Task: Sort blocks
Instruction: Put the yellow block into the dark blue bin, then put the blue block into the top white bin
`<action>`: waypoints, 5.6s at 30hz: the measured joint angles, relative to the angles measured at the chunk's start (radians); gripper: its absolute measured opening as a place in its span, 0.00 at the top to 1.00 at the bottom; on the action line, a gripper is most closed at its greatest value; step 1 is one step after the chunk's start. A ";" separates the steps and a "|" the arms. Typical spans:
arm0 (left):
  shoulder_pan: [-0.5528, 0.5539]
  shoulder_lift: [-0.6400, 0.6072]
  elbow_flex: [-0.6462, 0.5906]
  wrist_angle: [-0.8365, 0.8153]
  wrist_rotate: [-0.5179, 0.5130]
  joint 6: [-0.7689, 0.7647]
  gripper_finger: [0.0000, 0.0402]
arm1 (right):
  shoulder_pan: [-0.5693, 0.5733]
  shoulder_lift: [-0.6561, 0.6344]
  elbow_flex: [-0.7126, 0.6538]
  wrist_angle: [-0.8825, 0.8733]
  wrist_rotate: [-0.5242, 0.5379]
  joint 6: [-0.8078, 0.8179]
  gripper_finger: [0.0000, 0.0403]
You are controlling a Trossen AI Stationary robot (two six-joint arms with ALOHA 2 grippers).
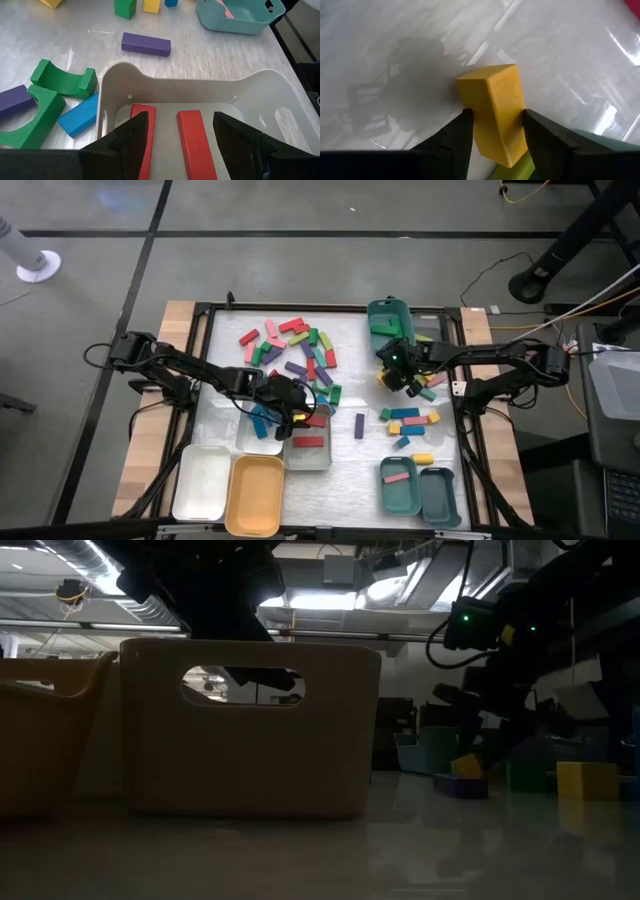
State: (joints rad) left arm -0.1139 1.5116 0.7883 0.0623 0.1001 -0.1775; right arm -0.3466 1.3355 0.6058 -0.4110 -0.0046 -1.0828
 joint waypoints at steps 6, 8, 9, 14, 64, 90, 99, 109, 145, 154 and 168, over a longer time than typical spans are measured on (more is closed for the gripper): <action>0.000 0.000 0.000 0.000 0.000 -0.007 0.47 | 0.000 -0.033 -0.004 -0.018 -0.007 0.027 0.58; 0.000 0.000 0.000 0.000 0.000 -0.009 0.47 | 0.000 -0.042 -0.004 -0.021 -0.007 0.028 0.58; 0.000 0.000 0.000 0.000 0.000 -0.009 0.47 | 0.000 -0.045 -0.004 -0.021 -0.007 0.028 0.58; 0.000 0.000 0.000 0.000 0.000 -0.009 0.47 | 0.000 -0.047 -0.004 -0.016 -0.008 0.029 0.58; 0.000 0.000 0.000 0.005 -0.070 -0.009 0.47 | 0.023 -0.025 0.310 -0.354 -0.202 0.592 0.65; 0.051 0.000 0.000 0.222 -0.159 0.101 0.47 | 1.118 -0.137 0.425 -0.587 -0.016 2.080 0.65; 0.049 0.000 0.000 0.222 -0.158 0.098 0.47 | 1.413 -0.008 0.425 -0.544 0.050 2.408 0.65; 0.049 0.000 0.000 0.222 -0.158 0.094 0.47 | 1.479 0.123 0.425 -0.460 0.047 2.422 0.65; 0.050 0.000 0.000 0.218 -0.159 0.021 0.47 | 1.284 0.013 0.425 -0.832 0.022 2.410 0.42; 0.050 0.000 0.000 0.218 -0.159 0.060 0.47 | 1.144 -0.078 0.426 -0.817 0.279 2.409 0.42; 0.050 0.000 0.000 0.218 -0.160 0.074 0.47 | 0.941 0.016 0.426 -0.706 0.192 2.414 0.42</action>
State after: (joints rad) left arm -0.0639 1.5112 0.7879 0.2802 -0.0595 -0.1040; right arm 0.5947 1.3519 1.0317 -1.1168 0.1875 1.3311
